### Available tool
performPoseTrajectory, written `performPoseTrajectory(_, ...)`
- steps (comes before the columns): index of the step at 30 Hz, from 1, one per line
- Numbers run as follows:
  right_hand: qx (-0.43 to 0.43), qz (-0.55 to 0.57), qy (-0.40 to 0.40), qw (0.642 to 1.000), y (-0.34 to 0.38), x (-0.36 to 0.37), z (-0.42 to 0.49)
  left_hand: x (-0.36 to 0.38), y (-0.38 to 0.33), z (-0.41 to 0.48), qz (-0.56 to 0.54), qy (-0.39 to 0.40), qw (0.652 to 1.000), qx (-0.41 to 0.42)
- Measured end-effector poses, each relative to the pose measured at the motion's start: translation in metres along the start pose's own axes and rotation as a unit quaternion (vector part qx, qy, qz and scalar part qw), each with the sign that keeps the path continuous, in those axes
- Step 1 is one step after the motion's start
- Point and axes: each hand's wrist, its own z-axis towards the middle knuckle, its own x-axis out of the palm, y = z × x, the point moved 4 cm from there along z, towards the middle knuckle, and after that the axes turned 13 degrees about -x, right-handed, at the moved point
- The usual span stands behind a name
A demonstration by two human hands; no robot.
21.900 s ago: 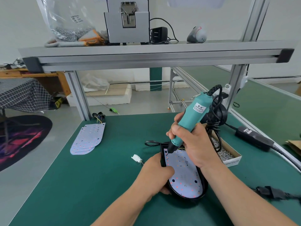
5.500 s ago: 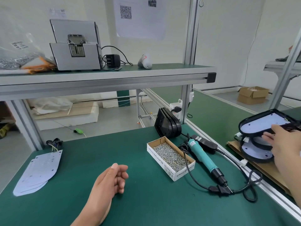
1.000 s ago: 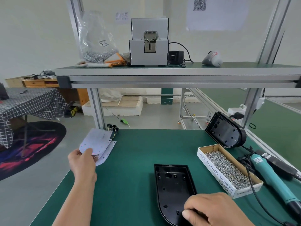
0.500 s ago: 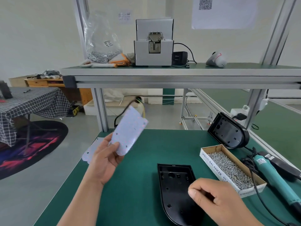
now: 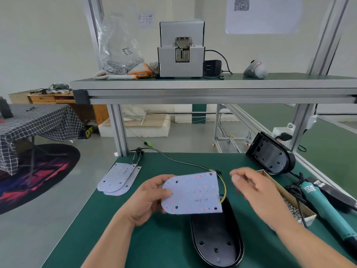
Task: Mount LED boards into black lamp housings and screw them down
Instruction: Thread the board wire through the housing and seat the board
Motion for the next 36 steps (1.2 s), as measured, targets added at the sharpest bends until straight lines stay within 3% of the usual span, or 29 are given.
performPoseTrajectory(3,0.041,0.009,0.029,0.999,-0.008,0.007,0.041,0.008,0.003,-0.001,0.017,0.037,0.999,-0.03)
performPoseTrajectory(8,0.136,0.013,0.249,0.959,-0.02,0.059,0.083,0.014,0.004,-0.003,0.004,0.089,0.995,-0.053)
performPoseTrajectory(13,0.026,-0.185,0.274,0.943,-0.027,0.089,0.102,0.008,0.007,-0.003,-0.003,0.089,0.994,-0.057)
performPoseTrajectory(16,0.029,-0.324,0.318,0.891,-0.04,0.093,0.101,0.003,0.008,-0.002,-0.012,0.07,0.996,-0.053)
performPoseTrajectory(18,0.037,-0.34,0.346,0.874,-0.05,0.09,0.1,0.001,0.008,0.0,-0.017,0.057,0.997,-0.046)
performPoseTrajectory(20,0.038,-0.308,0.354,0.882,-0.053,0.086,0.098,-0.001,0.007,0.001,-0.02,0.042,0.998,-0.034)
performPoseTrajectory(24,0.075,-0.179,0.272,0.943,-0.052,0.065,0.093,-0.007,0.007,0.005,-0.052,0.003,0.999,-0.01)
performPoseTrajectory(26,0.143,-0.031,0.193,0.97,-0.055,0.054,0.084,-0.01,0.007,0.007,-0.086,-0.022,0.996,-0.006)
performPoseTrajectory(29,0.257,0.183,0.073,0.946,-0.069,0.043,0.068,-0.01,0.007,0.009,-0.136,-0.042,0.99,-0.011)
performPoseTrajectory(36,0.285,0.338,-0.042,0.896,-0.058,0.055,0.042,0.003,0.007,0.013,-0.267,-0.012,0.963,-0.033)
